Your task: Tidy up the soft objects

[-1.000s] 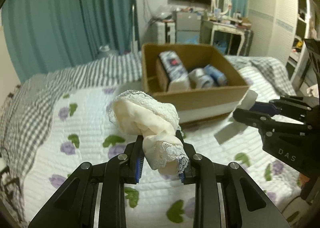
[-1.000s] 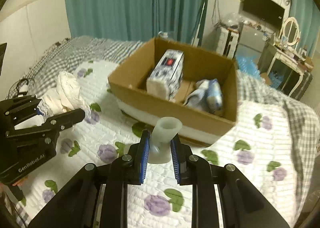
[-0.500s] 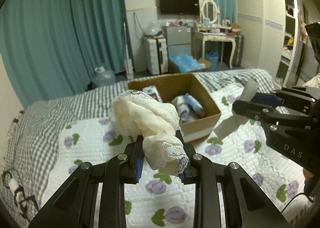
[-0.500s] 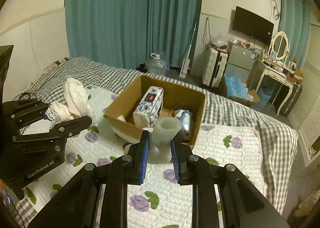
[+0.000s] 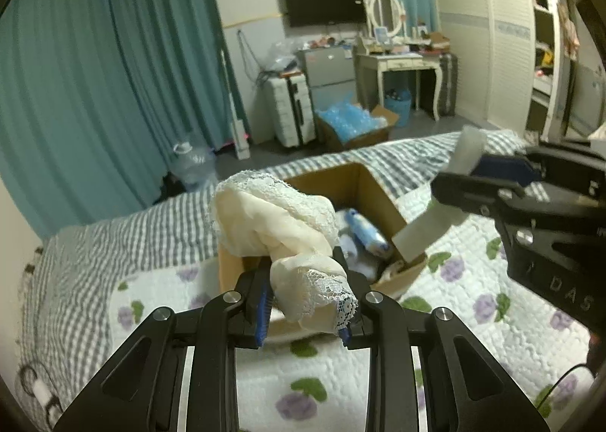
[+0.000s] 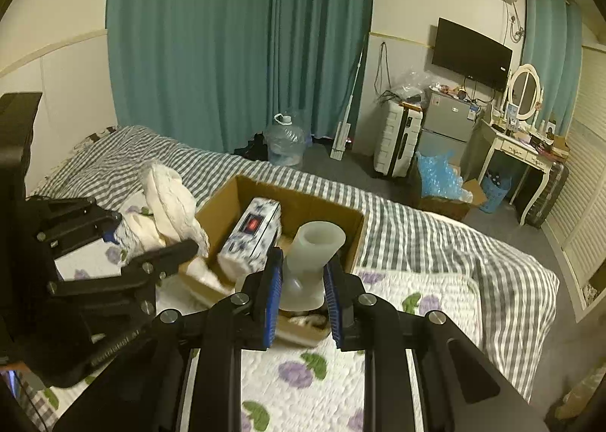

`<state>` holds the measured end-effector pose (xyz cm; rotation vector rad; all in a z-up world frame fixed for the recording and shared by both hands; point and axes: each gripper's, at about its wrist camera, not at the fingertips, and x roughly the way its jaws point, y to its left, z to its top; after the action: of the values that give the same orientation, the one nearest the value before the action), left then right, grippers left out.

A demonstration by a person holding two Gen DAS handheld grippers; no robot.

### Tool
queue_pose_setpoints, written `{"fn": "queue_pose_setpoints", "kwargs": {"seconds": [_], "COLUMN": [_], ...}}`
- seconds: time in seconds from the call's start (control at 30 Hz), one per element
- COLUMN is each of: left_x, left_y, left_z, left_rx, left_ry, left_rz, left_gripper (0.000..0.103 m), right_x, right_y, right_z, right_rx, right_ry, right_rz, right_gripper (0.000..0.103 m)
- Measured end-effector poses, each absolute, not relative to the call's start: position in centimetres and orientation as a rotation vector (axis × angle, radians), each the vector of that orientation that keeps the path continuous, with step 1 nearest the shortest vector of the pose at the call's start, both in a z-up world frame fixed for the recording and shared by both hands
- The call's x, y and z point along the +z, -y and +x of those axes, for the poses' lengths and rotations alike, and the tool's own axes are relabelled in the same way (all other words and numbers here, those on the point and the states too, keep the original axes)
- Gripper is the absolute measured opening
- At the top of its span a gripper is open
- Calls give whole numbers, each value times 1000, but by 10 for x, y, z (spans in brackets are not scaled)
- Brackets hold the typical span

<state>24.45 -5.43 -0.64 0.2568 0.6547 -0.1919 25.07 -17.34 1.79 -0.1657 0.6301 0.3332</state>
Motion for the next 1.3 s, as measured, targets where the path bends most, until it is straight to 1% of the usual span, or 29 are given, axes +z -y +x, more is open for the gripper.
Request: {"fn": "queue_pose_setpoints", "kwargs": {"seconds": [0.27, 0.57, 0.67, 0.87, 0.93, 0.97, 1.0, 1.03, 1.07, 1.1, 1.17, 1.3], "left_x": [-27, -52, -61, -75, -77, -79, -78, -77, -76, -73, -65, -45], "left_y": [55, 53, 57, 57, 54, 53, 52, 53, 54, 54, 53, 53], "left_z": [288, 345, 363, 380, 383, 384, 384, 383, 381, 377, 369, 356], "left_rx": [-194, -206, -215, -220, -211, -214, -207, -188, -177, -167, -141, -139], "left_ry": [-678, -725, -722, -733, -737, -750, -755, -750, -740, -726, -702, -696], "left_rz": [251, 192, 227, 195, 176, 175, 182, 197, 211, 225, 242, 237], "left_gripper": [26, 26, 30, 31, 35, 38, 46, 59, 65, 69, 69, 70], "right_x": [6, -35, -49, -76, -82, -82, -81, -78, -74, -68, -54, -20], "right_y": [176, 174, 173, 169, 169, 168, 169, 172, 175, 178, 182, 194], "right_z": [302, 366, 386, 414, 418, 417, 415, 412, 410, 407, 401, 380], "right_rx": [328, 330, 329, 344, 335, 323, 294, 278, 281, 273, 245, 231], "right_ry": [-645, -713, -733, -784, -800, -794, -777, -756, -746, -738, -721, -687], "right_rz": [-154, -117, -106, -67, -62, -74, -90, -94, -84, -72, -76, -43], "right_gripper": [21, 21, 22, 25, 36, 48, 60, 65, 69, 70, 71, 83]}}
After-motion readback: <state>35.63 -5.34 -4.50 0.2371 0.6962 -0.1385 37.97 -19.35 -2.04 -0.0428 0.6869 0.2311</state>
